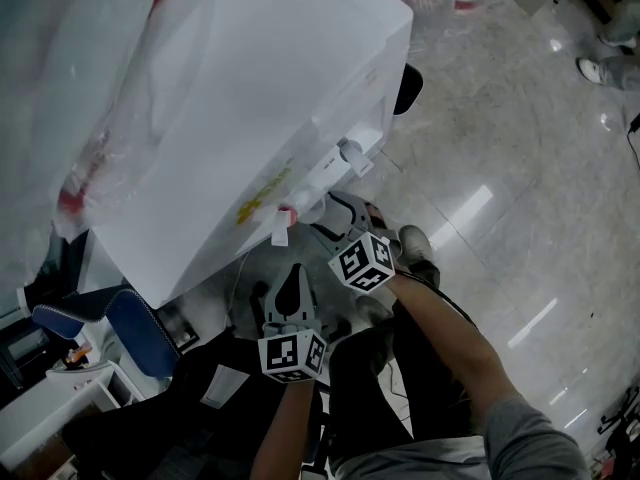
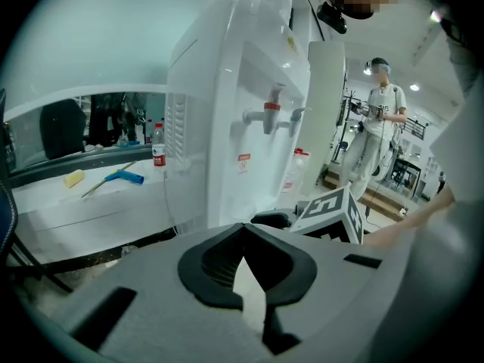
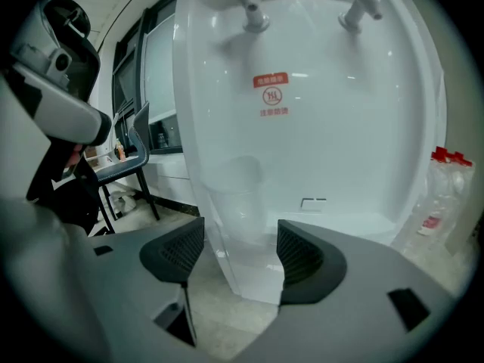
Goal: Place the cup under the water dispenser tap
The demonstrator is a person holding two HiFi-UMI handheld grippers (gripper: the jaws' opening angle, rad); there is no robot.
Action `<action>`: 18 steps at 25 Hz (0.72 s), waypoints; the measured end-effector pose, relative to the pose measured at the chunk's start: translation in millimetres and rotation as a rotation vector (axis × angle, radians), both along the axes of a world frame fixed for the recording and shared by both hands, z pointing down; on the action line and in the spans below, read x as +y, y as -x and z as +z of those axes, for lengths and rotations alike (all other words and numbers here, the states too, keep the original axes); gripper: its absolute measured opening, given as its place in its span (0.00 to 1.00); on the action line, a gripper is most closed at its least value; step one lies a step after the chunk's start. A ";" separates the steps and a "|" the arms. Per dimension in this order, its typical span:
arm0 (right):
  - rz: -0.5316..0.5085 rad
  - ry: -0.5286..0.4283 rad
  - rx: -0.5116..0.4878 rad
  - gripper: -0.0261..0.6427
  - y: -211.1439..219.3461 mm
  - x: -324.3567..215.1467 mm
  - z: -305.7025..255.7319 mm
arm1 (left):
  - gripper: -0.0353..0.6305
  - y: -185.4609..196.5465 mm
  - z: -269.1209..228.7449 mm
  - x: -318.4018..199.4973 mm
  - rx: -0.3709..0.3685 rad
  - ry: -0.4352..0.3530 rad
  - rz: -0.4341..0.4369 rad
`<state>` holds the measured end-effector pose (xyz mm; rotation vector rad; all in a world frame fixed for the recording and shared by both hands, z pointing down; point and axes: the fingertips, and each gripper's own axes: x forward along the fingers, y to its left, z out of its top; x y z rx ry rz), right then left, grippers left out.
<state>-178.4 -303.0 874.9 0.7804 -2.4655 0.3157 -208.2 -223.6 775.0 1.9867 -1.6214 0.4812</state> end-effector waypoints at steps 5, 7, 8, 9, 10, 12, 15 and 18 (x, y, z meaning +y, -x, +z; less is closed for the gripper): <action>0.036 0.006 -0.036 0.46 -18.4 4.7 -17.9 | 0.07 -8.8 -9.5 2.1 0.011 -0.004 0.000; 0.042 0.002 -0.049 0.44 -23.5 7.4 -25.8 | 0.07 -13.4 -14.1 3.7 0.012 -0.009 0.005; 0.046 -0.002 -0.054 0.42 -25.9 9.3 -31.2 | 0.07 -15.4 -17.4 4.7 0.012 -0.012 0.007; 0.049 -0.008 -0.059 0.39 -28.2 11.7 -37.5 | 0.07 -17.0 -21.6 5.6 0.012 -0.015 0.009; 0.052 -0.013 -0.063 0.35 -30.5 14.4 -44.5 | 0.07 -18.1 -26.5 6.3 0.011 -0.017 0.009; 0.056 -0.019 -0.070 0.31 -35.1 20.1 -59.2 | 0.07 -20.2 -37.6 6.9 0.012 -0.021 0.011; 0.059 -0.023 -0.084 0.25 -45.5 27.3 -84.6 | 0.07 -27.8 -55.6 5.4 0.019 -0.029 0.016; 0.067 -0.037 -0.101 0.20 -56.6 33.7 -120.7 | 0.07 -36.7 -79.7 3.5 0.030 -0.043 0.020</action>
